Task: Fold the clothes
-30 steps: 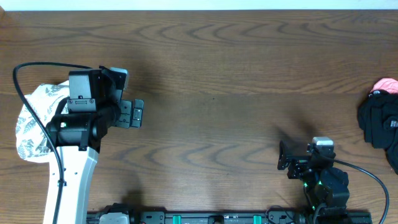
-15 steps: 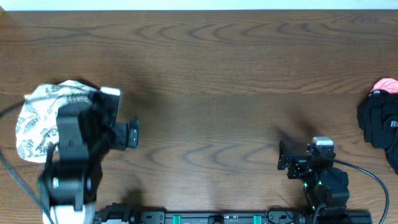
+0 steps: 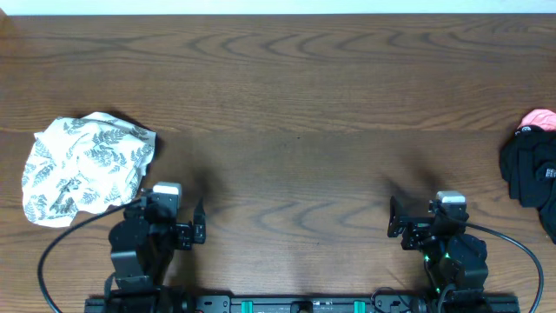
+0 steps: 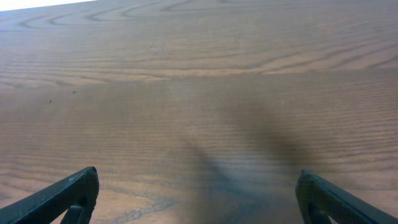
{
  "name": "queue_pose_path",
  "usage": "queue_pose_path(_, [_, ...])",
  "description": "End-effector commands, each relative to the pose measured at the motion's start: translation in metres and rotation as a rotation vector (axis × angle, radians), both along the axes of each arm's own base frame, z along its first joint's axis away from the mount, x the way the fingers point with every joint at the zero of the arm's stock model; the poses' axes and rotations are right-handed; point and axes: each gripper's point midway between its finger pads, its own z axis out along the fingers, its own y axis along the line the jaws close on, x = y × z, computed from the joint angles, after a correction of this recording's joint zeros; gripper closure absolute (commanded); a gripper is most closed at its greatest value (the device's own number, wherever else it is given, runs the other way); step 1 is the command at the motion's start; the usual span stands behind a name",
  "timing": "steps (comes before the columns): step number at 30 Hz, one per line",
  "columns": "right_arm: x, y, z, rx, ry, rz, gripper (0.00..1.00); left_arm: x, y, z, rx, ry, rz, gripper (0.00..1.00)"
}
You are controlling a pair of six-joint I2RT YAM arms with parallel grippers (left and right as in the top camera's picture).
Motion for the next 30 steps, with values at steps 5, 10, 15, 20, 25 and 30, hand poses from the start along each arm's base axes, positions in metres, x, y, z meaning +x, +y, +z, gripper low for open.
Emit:
queue_pose_path(5, [0.000,-0.001,0.000,0.008,-0.004,-0.008,0.01,-0.002,-0.004,-0.027,-0.053,-0.019,0.008,0.02])
queue_pose_path(10, [0.000,-0.001,0.000,0.008,-0.004,-0.008,0.01,-0.004,-0.012,-0.044,-0.053,-0.010,-0.028,0.02])
queue_pose_path(15, [0.000,-0.001,0.000,0.008,-0.004,-0.008,0.01,-0.001,-0.011,-0.039,-0.043,-0.061,-0.027,0.02])
queue_pose_path(20, [0.000,-0.001,0.000,0.008,-0.004,-0.008,0.01,-0.001,-0.010,-0.037,-0.041,-0.074,-0.023,0.02])
queue_pose_path(25, [0.000,-0.001,0.000,0.008,-0.004,-0.008,0.01,-0.001,-0.010,-0.037,-0.041,-0.072,-0.023,0.02])
queue_pose_path(30, [0.000,-0.001,0.000,0.008,-0.004,-0.009,0.01,-0.001,-0.010,-0.037,-0.041,-0.072,-0.023,0.02])
